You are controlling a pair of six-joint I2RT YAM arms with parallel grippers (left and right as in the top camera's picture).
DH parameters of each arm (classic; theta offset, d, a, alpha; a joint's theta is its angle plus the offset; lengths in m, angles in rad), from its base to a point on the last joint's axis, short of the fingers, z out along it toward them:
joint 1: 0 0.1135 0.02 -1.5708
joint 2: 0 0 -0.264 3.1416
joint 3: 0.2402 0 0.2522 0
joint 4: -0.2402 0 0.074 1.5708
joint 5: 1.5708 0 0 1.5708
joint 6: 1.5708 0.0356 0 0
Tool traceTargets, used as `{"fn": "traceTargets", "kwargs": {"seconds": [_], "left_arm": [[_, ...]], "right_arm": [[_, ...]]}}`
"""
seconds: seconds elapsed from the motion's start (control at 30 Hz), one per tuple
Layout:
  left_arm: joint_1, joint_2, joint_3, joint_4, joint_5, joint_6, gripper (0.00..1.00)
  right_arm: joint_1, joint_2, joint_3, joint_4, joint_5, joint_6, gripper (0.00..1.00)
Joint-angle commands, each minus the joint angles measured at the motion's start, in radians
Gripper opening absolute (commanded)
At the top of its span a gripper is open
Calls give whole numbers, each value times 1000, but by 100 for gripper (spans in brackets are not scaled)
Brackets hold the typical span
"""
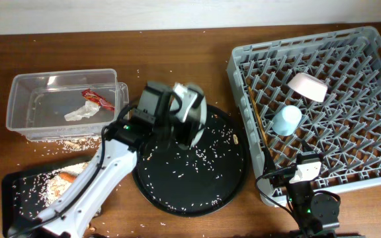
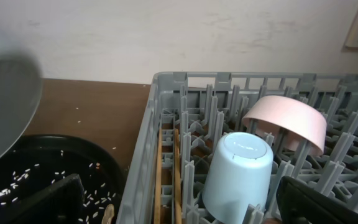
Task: Sort waste into correct bins and load items into the dishwasher rack
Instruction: 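Carry the empty white plate to the dish rack with the left gripper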
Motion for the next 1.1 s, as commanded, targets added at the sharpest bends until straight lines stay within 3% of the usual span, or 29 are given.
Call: {"fn": "traceTargets", "kwargs": {"seconds": [0.0,0.2,0.33,0.47,0.7,0.8,0.9,0.97,1.0,1.03,1.07], "left_arm": [[0,18,80,282,45,-124,0],[0,185,80,1000,194,-624,0],[-1,362,80,1329,202,-972,0],[-15,491,80,1506,207,-1181,0],[-41,563,80,1513,209,-1219,0],[-42,563,80,1422,209,-1219,2],[-42,563,80,1263,217,-1217,9],[-41,563,80,1209,253,-1168,18],[-40,563,80,1210,271,-1130,31],[-40,562,81,1210,291,-1096,53],[-39,562,83,1210,306,-1080,68]], "right_arm": [[-6,-9,-9,1,-5,5,98],[-6,-9,-9,1,-5,5,98],[-6,-9,-9,1,-5,5,98],[-6,-9,-9,1,-5,5,98],[-6,-9,-9,1,-5,5,98],[-6,-9,-9,1,-5,5,98],[-6,-9,-9,1,-5,5,98],[-6,-9,-9,1,-5,5,98],[-6,-9,-9,1,-5,5,98],[-7,-9,-9,1,-5,5,98],[-6,-9,-9,1,-5,5,98]]}}
